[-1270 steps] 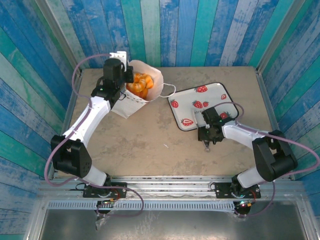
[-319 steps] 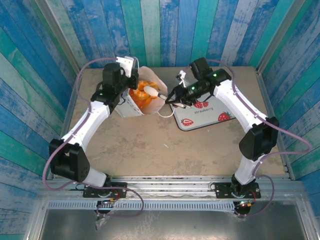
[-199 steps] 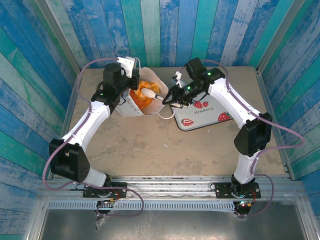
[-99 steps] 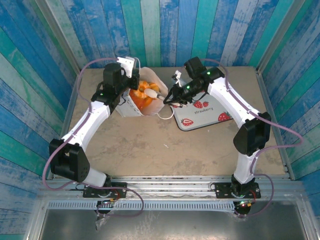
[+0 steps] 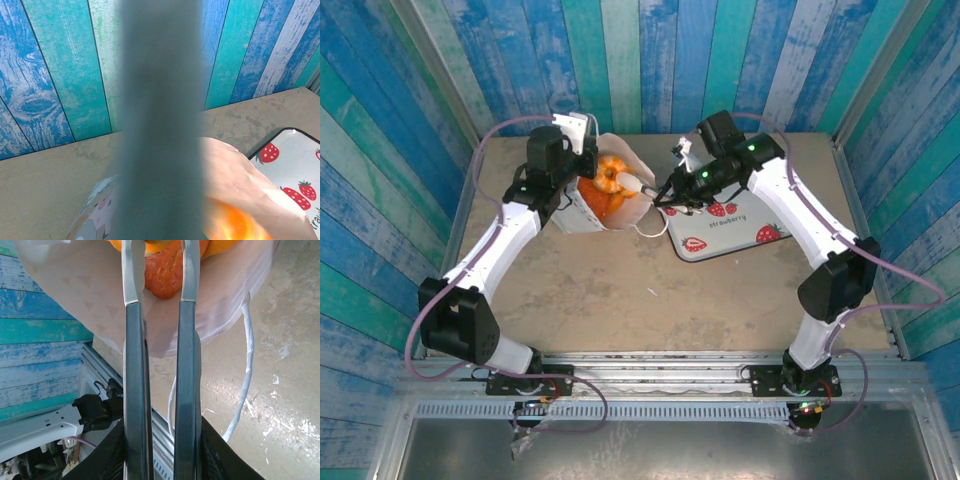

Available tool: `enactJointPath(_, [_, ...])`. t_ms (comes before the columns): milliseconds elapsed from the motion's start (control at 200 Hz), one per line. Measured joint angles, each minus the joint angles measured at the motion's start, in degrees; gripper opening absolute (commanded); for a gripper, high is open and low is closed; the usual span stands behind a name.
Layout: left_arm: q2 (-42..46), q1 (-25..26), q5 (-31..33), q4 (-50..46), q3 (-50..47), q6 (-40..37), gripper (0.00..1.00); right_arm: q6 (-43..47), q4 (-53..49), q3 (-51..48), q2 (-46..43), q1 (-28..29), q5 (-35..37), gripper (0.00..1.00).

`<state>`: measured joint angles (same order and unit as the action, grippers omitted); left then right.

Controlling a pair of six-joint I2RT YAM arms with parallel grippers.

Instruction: Take the fake bread out of the paper bag

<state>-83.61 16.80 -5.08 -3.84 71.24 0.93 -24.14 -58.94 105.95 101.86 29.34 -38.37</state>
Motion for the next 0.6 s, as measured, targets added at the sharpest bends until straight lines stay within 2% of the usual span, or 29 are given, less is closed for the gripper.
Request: enactJointPath(601, [0.0, 0.0, 1.3, -0.1, 0.3, 1.3, 0.01, 2.8, -9.0, 0.4, -12.2, -0.9, 7.6, 0.12])
